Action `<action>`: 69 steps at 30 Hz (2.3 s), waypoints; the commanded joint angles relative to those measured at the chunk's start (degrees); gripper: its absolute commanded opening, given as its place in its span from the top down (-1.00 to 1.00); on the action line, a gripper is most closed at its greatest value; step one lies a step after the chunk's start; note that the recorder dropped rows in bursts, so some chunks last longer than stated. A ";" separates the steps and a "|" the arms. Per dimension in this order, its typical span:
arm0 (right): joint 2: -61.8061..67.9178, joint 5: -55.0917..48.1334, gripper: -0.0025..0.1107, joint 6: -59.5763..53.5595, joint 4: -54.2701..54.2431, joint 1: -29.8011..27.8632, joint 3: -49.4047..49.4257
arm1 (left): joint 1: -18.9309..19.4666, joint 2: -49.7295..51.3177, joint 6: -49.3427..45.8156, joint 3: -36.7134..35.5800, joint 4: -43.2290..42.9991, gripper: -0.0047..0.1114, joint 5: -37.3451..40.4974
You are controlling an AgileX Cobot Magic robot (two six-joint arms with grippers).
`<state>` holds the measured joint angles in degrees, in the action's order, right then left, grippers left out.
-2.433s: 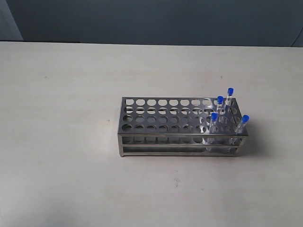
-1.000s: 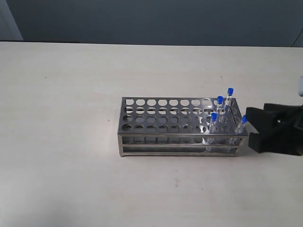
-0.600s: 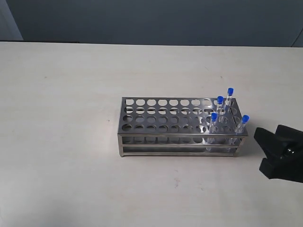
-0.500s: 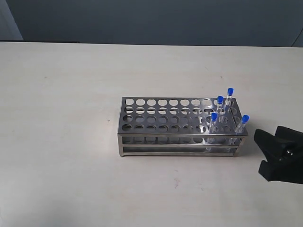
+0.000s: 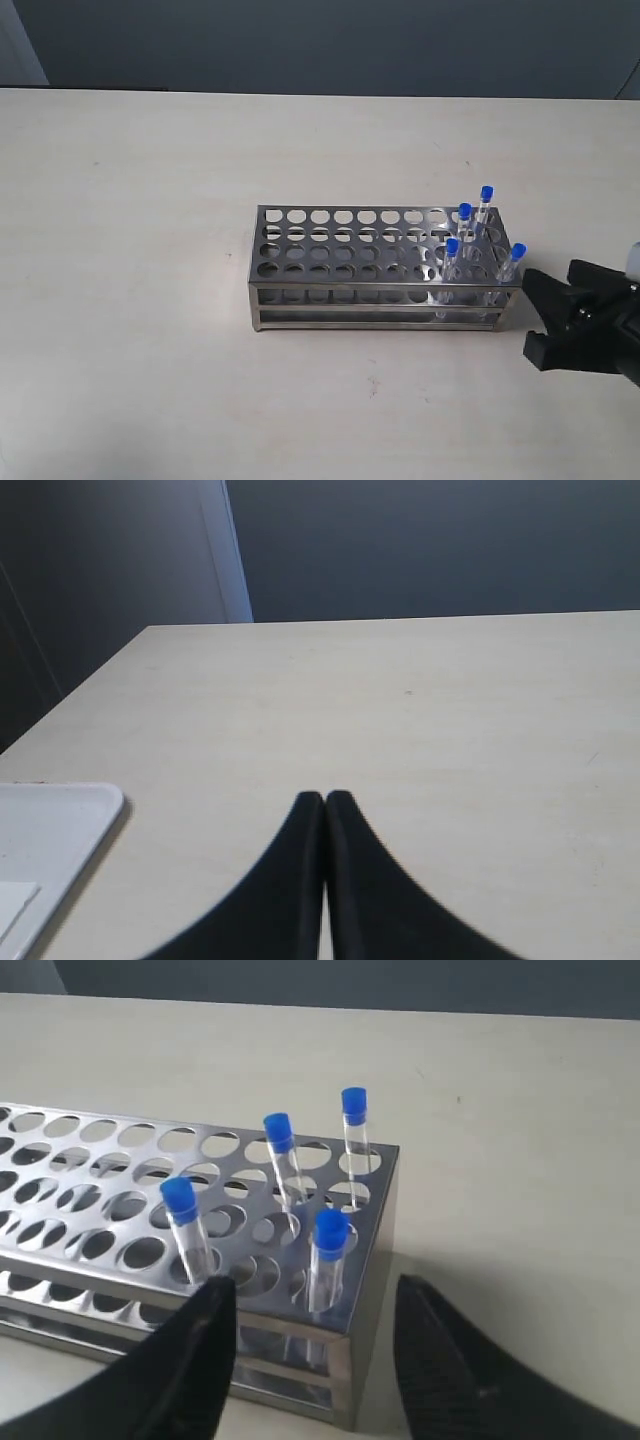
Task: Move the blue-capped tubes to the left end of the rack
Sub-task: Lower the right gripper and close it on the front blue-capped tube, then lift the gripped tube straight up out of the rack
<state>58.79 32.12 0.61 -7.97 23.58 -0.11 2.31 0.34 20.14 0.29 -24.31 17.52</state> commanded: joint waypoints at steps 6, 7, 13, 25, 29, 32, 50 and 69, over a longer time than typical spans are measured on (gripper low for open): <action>15.73 18.62 0.10 -0.11 0.38 0.21 0.11 | 0.13 -0.34 0.27 -0.09 0.02 0.91 -0.11; 17.68 22.56 0.10 1.40 1.01 0.21 0.11 | 0.13 -0.34 0.27 -0.09 0.02 0.91 -0.11; 25.61 29.74 0.11 2.61 1.48 0.21 0.11 | 0.13 -0.34 0.27 -0.09 0.02 0.91 -0.11; 33.50 31.74 0.11 3.00 3.35 0.21 -2.58 | 0.13 -0.34 0.27 -0.09 0.02 0.91 -0.11; 33.74 32.27 0.11 3.00 3.14 0.21 -2.58 | 0.13 -0.34 0.27 -0.09 0.02 0.91 -0.11; 33.74 32.49 0.11 3.00 2.13 0.21 -2.58 | 0.13 -0.34 0.27 -0.09 0.02 0.91 -0.11; 33.83 32.63 0.24 2.87 0.49 0.21 -3.95 | 0.13 -0.34 0.27 -0.09 0.02 0.91 -0.11; 33.32 34.48 0.97 2.76 -0.07 0.21 -5.96 | 0.13 -0.34 0.27 -0.09 0.02 0.91 -0.11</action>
<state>92.52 62.87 3.55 -8.13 23.58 -6.05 2.31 0.34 20.14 0.29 -24.31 17.52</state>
